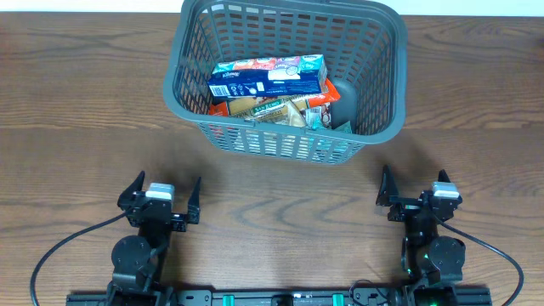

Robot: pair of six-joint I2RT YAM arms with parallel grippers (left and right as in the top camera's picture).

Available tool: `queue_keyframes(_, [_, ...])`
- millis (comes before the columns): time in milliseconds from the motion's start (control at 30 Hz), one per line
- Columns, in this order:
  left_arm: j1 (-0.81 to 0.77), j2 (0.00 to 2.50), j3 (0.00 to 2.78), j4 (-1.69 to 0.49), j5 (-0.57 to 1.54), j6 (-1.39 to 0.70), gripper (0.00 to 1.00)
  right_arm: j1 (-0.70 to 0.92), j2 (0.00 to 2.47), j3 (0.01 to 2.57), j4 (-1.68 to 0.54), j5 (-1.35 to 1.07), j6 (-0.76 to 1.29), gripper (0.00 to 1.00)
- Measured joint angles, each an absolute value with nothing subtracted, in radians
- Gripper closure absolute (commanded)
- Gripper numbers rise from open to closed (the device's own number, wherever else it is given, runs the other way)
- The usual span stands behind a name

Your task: Pack container

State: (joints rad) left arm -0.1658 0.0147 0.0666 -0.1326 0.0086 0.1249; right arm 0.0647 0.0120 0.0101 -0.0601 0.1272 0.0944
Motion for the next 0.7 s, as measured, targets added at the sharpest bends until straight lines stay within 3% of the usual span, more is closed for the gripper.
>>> queue_keyframes(700, [-0.127,0.015,0.067,-0.133,0.020,-0.136,0.01,0.065,0.012,0.010,-0.060,0.127,0.094,0.01])
